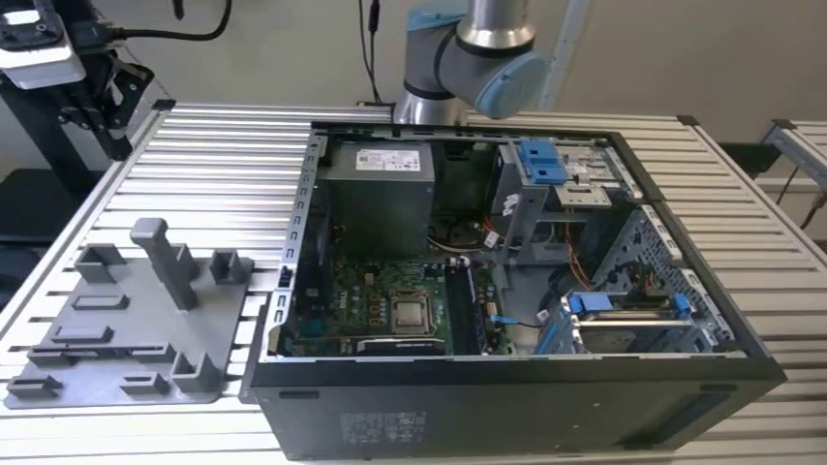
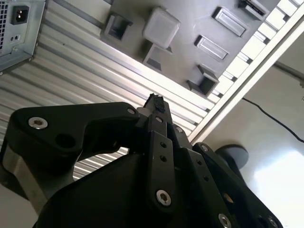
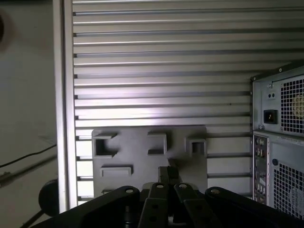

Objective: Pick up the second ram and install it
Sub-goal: 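Reach for the second ram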

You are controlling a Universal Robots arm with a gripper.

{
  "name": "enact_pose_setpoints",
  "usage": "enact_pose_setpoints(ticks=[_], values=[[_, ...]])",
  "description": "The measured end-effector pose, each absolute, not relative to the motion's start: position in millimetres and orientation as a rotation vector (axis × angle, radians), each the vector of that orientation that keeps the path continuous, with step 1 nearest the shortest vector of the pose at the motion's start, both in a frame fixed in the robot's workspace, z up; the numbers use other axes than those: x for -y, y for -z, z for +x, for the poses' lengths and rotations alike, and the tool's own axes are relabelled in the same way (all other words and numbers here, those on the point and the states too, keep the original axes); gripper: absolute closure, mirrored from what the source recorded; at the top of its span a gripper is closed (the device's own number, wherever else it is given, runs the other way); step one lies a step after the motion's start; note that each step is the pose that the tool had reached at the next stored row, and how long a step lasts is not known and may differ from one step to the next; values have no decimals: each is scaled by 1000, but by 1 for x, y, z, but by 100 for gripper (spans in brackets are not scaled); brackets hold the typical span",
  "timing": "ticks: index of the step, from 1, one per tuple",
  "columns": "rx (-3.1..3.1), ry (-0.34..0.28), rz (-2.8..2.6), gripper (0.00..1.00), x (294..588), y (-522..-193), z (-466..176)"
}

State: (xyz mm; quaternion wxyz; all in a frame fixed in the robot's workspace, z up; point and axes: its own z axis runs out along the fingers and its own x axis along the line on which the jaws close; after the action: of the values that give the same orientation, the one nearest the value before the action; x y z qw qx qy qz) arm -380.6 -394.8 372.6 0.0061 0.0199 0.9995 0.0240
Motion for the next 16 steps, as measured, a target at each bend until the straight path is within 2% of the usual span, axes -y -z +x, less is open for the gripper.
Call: enact_pose_setpoints(ticks=[16], values=[[-3130,-76,-27,89,395,-372,-411]])
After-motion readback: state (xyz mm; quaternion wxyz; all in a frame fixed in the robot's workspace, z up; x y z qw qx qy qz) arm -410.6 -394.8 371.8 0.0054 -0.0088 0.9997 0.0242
